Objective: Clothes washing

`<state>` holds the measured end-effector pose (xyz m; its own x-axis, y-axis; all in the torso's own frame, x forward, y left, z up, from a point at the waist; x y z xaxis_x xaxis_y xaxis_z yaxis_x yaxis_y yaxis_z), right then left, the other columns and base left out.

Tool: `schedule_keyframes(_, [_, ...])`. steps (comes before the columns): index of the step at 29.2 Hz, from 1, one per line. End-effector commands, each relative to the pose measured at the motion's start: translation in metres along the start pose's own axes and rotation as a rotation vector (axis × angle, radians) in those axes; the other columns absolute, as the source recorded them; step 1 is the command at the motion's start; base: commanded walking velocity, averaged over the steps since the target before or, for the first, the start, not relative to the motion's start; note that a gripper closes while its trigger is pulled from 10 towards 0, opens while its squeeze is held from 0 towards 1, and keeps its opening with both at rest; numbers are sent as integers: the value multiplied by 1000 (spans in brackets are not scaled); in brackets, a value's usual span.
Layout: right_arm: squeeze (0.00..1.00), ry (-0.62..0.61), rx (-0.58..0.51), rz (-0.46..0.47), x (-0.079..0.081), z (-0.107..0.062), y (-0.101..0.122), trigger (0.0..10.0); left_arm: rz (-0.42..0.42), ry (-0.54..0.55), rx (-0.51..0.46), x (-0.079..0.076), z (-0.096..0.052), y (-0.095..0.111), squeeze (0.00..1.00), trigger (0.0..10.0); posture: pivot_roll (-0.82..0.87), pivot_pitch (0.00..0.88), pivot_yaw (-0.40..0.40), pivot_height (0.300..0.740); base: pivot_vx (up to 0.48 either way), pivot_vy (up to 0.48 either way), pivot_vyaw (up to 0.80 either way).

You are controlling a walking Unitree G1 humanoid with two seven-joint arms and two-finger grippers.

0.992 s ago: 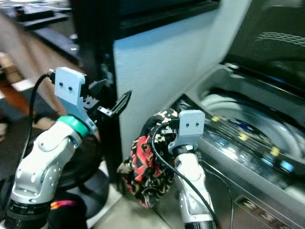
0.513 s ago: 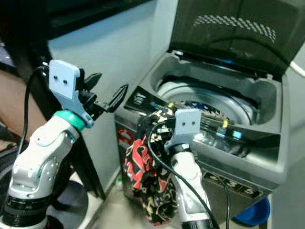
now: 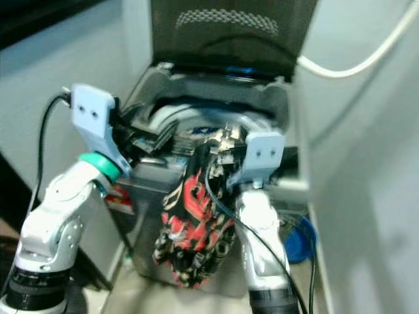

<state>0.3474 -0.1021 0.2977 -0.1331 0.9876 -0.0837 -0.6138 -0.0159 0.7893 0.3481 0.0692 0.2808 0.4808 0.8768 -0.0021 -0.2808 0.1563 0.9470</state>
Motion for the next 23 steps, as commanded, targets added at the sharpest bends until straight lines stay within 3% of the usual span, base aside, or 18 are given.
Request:
schedule_keyframes(1, [0, 65, -87, -10, 17, 8, 21, 10000, 5, 34, 38, 6, -4, -12, 0, 10000, 103, 0, 84, 740, 0, 0, -800])
schedule_keyframes(2, [0, 77, -138, -46, 23, 15, 34, 10000, -3, 54, 46, 8, -6, -16, 0, 10000, 112, 0, 76, 740, 0, 0, -800])
schedule_keyframes(7, [0, 82, -164, -64, 26, 18, 39, 10000, -14, 81, 44, 9, -9, -17, 0, 10000, 119, 0, 67, 740, 0, 0, -800])
schedule_keyframes(9, [0, 101, -146, -56, 29, 17, 34, 10000, -15, 106, 38, 12, -10, -16, 0, 10000, 124, 0, 62, 740, 0, 0, -800])
schedule_keyframes(12, [0, 185, -21, -19, 44, 5, 2, 10000, 13, 204, 5, 26, -14, -12, 0, 10000, 129, 0, 49, 740, 0, 0, 0])
schedule_keyframes(14, [0, 200, 19, 13, 46, 1, -7, 10000, 17, 221, -7, 29, -15, -9, 0, 10000, 129, 0, 46, 740, 0, 0, 0])
schedule_keyframes(21, [0, 185, 73, 51, 41, -5, -21, 10000, 49, 256, -38, 33, -14, -3, 0, 10000, 127, 0, 42, 740, 0, 0, 0])
schedule_keyframes(23, [0, 178, 83, 47, 39, -7, -25, 10000, 78, 291, -55, 37, -14, -1, 0, 10000, 120, 0, 44, 740, 472, 0, 0])
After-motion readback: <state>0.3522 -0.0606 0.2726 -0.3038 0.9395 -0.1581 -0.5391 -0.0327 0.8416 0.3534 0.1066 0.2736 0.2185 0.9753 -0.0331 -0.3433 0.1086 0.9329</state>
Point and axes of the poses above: a point about 5 cm out from each wrist's last joint towards the gripper, its own z axis pointing out of the wrist towards the gripper, its own y axis along the axis of the wrist's last joint, x = y × z, the point moved 5 cm from there along z, pointing out of the wrist towards the gripper, and after that the axes turned 4 degrees about -z, right-handed, at the moved point
